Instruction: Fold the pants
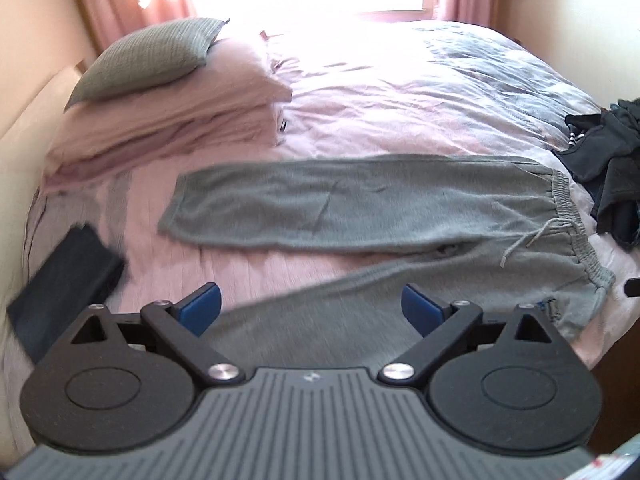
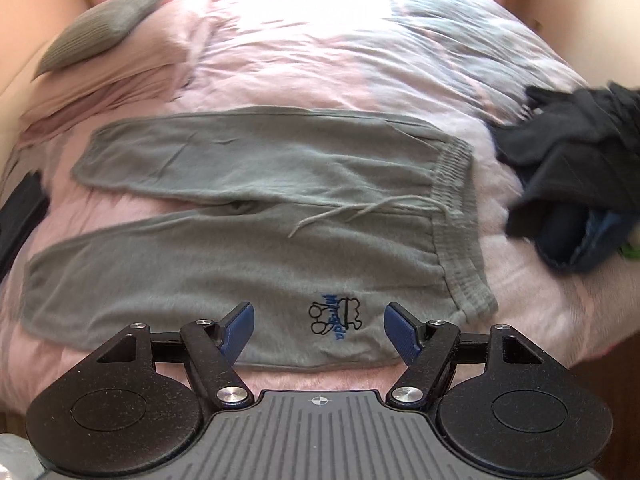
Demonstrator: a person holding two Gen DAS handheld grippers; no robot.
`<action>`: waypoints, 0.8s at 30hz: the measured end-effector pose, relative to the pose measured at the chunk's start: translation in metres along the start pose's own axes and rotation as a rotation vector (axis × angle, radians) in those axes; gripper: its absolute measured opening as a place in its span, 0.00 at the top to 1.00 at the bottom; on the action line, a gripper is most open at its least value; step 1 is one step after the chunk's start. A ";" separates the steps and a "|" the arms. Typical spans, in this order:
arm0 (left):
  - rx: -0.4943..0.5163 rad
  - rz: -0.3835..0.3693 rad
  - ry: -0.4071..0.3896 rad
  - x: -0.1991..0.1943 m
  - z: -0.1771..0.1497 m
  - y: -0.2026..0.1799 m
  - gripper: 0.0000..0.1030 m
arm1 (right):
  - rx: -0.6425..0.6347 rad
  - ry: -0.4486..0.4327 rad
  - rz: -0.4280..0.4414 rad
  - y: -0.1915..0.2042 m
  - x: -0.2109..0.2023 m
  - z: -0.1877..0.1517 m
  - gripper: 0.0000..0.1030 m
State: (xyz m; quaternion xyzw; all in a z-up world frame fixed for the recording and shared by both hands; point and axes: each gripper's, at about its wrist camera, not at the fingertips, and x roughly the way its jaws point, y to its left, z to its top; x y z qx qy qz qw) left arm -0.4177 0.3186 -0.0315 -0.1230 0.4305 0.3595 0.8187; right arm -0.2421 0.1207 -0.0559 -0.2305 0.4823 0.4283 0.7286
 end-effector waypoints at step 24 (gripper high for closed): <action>0.260 -0.246 0.003 0.212 0.096 0.022 0.12 | 0.101 0.011 -0.108 -0.028 0.100 0.049 0.34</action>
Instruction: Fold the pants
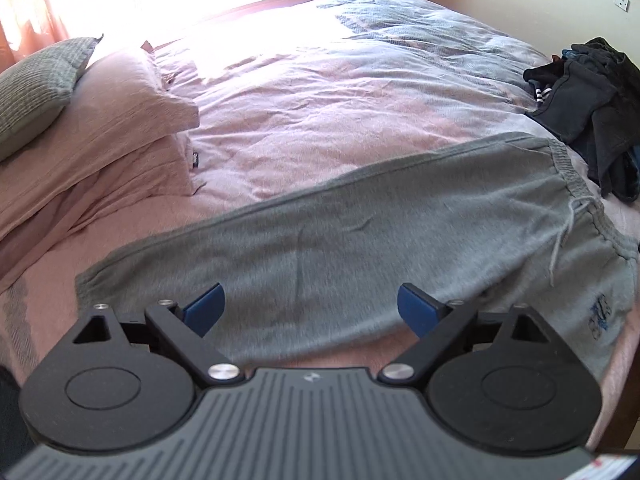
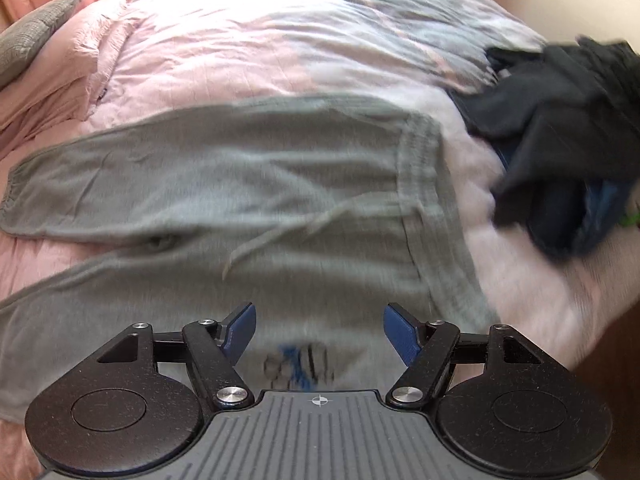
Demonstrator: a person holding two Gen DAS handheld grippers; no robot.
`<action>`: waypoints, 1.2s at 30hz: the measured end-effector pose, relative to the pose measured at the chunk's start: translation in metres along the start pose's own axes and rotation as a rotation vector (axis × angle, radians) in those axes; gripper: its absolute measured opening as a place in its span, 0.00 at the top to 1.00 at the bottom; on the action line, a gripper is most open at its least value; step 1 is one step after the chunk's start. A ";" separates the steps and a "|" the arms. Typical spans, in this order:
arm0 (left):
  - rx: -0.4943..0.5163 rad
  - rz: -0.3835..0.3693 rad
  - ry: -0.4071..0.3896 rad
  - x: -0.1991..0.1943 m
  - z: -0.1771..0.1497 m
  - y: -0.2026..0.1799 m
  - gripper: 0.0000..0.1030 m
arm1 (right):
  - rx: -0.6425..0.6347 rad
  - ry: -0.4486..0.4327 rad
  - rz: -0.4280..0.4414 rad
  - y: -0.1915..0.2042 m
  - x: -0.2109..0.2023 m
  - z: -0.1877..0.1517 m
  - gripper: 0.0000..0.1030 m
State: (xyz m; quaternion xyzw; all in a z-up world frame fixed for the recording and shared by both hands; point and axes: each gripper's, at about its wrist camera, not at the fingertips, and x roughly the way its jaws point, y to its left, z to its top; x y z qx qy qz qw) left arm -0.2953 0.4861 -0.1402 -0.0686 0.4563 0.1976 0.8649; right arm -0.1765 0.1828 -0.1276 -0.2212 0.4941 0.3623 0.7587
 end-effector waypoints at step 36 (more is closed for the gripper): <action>0.376 0.019 0.052 0.165 0.041 0.041 0.96 | -0.592 -0.158 0.134 0.012 0.163 0.178 1.00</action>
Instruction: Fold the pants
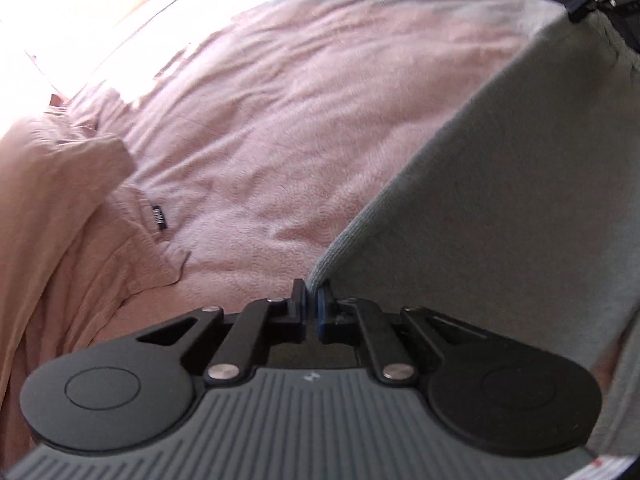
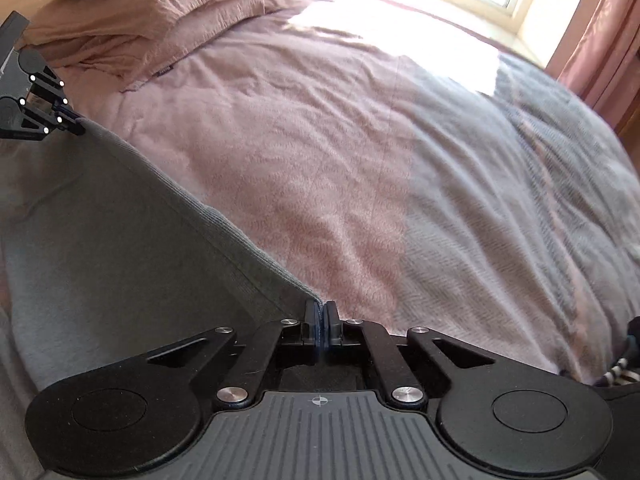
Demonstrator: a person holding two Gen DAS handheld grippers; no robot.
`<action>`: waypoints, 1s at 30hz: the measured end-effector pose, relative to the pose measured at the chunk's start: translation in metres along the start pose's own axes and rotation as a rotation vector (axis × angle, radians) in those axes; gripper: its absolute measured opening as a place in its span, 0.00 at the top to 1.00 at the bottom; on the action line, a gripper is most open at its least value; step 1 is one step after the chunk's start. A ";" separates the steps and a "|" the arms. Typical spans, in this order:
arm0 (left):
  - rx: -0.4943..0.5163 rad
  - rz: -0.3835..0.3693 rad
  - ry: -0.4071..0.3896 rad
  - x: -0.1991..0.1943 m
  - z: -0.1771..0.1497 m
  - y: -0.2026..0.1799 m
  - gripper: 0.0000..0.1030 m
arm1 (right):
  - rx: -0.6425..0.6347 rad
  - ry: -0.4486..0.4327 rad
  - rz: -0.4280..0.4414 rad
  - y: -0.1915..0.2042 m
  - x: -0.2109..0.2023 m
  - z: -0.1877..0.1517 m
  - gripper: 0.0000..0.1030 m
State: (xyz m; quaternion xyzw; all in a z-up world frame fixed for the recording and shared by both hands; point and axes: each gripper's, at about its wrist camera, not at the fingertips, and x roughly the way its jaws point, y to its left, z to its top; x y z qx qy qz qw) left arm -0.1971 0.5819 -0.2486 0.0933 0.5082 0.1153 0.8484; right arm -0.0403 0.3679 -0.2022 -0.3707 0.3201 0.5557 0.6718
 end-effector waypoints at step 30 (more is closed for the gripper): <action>-0.888 0.224 0.226 -0.192 -0.209 -0.108 0.54 | 1.490 -0.088 -0.076 0.011 -0.164 -0.293 0.54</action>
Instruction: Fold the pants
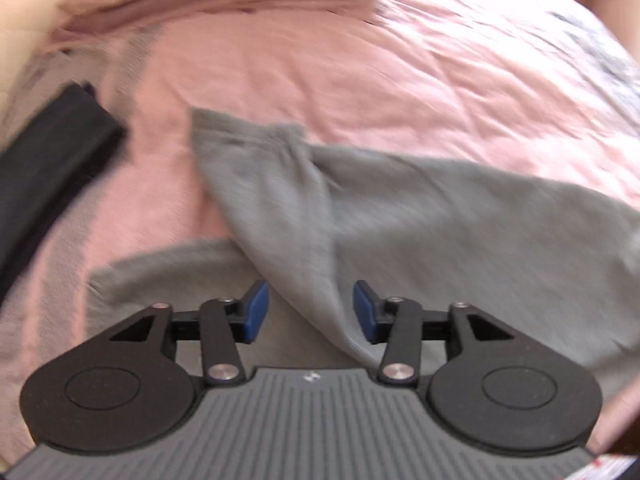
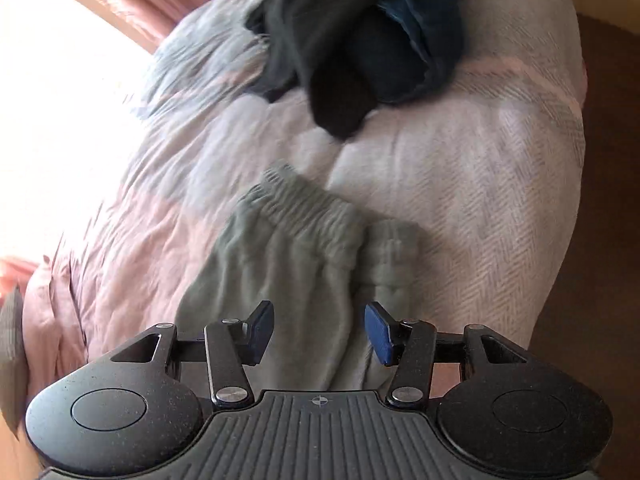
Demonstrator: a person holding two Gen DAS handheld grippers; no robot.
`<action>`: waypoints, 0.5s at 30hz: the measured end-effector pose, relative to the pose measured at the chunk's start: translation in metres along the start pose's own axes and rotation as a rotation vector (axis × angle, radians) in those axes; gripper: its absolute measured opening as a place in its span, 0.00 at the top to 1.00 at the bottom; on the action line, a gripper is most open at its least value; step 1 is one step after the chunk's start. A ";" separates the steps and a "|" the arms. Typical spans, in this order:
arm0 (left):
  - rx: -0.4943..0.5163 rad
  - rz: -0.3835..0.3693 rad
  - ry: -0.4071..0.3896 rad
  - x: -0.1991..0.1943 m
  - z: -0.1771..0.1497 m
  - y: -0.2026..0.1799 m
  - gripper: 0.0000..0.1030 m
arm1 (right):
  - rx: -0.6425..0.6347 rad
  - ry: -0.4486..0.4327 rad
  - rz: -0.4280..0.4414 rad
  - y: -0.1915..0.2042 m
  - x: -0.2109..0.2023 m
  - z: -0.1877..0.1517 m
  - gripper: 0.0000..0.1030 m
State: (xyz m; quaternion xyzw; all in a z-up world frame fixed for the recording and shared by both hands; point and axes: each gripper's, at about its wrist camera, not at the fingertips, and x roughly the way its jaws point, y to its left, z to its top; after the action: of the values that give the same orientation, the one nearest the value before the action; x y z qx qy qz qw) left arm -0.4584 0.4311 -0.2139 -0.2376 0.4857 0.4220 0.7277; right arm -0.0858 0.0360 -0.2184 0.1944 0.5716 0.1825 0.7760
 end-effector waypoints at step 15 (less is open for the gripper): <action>0.033 0.254 -0.186 0.082 0.032 -0.007 0.95 | -0.201 0.023 0.191 -0.027 0.027 0.017 0.54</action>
State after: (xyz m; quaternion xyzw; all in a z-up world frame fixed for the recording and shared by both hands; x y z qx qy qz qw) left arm -0.4219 0.4826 -0.2750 -0.1222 0.4491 0.5227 0.7142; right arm -0.0606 0.0249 -0.2500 0.1669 0.5381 0.3140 0.7642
